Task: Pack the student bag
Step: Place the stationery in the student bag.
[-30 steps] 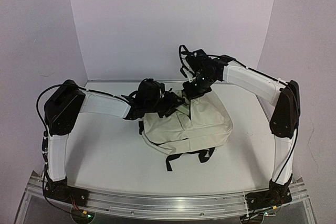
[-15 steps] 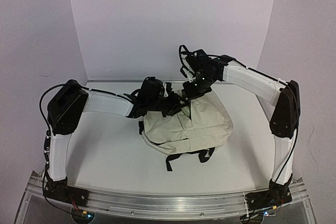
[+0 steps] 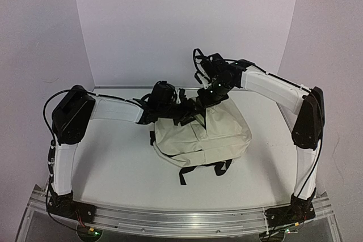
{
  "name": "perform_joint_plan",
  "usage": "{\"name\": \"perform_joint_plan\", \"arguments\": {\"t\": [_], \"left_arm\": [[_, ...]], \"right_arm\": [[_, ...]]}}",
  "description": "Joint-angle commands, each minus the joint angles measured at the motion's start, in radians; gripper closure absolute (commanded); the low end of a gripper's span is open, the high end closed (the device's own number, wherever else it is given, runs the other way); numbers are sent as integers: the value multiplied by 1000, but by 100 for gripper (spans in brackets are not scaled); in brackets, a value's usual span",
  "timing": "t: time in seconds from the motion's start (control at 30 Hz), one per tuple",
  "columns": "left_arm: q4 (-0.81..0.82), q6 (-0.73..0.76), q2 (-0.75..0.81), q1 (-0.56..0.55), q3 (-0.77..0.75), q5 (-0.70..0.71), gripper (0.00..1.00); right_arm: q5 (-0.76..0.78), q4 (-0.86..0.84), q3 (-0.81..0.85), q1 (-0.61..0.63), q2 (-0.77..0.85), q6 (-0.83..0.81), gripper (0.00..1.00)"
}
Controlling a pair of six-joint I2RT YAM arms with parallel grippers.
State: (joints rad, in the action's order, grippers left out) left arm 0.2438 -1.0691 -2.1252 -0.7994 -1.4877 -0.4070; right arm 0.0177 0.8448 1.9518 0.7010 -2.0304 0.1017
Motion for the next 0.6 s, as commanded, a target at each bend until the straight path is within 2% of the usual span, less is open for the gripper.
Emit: {"name": "perform_joint_plan", "arguments": {"t": [0.0,0.17,0.4,0.57], "left_arm": [[-145,34,55,29,46,90,45],[-150,29,90,37,84,98,46],[-98,33,87,37,103,62,71],[-81,38,47,36,75,41,81]], "right_arm": [[26,-41,13,5,73,-7,100],[31,-41,7,5,78,-11,100],[15,-41,15,5,70,-9,100],[-2,-41,17,5,68,-10,100]]}}
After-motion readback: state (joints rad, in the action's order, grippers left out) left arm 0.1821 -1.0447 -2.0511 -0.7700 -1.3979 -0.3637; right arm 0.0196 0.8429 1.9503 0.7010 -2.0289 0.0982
